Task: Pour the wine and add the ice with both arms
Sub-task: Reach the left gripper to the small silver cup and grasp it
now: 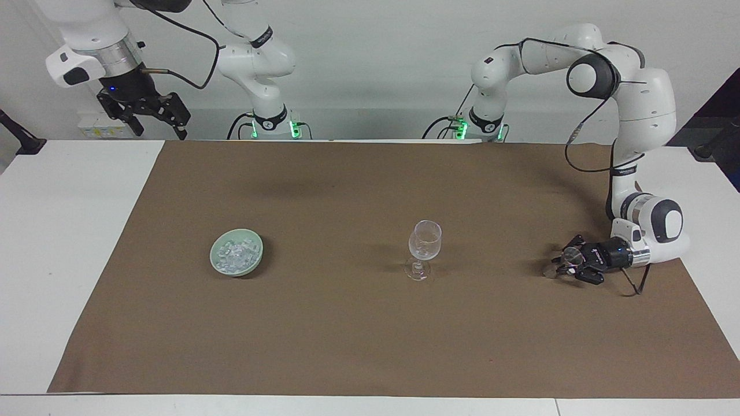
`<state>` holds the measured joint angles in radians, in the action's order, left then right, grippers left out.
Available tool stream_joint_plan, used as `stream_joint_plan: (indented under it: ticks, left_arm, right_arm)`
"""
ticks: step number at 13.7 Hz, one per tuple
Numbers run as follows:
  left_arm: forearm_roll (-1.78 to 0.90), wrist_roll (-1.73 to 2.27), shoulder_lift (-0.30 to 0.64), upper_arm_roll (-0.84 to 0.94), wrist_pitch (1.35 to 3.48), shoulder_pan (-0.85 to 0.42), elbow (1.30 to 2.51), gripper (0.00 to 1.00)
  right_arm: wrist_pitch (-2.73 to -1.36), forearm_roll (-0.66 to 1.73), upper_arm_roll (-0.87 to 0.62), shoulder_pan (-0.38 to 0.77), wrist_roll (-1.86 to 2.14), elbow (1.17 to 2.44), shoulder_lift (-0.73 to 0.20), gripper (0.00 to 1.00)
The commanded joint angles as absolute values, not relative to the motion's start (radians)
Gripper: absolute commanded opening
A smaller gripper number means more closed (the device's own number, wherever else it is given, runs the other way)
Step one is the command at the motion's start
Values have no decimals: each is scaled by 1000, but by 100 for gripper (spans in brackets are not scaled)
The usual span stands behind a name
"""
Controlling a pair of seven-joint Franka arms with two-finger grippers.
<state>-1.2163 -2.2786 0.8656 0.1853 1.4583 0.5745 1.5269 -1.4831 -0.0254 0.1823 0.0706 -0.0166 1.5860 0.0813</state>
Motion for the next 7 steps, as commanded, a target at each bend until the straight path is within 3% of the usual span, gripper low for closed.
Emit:
stream_joint_plan:
  ticks: [1,4,7]
  left_arm:
    - [-1236,-2292,865,193,1439,586,1531,8]
    - [-1238,-2286,847,251,1437,587,1517,8]
    - [-1230,-2283,775,278,1434,572,1508,0]
  right_arm:
    - [-1494,-29,173,60,-14,1592,84,100]
    - [-1494,-29,173,60,-14,1592,84,100]
    - [-1494,-29,173,60,-14,1592,84,100]
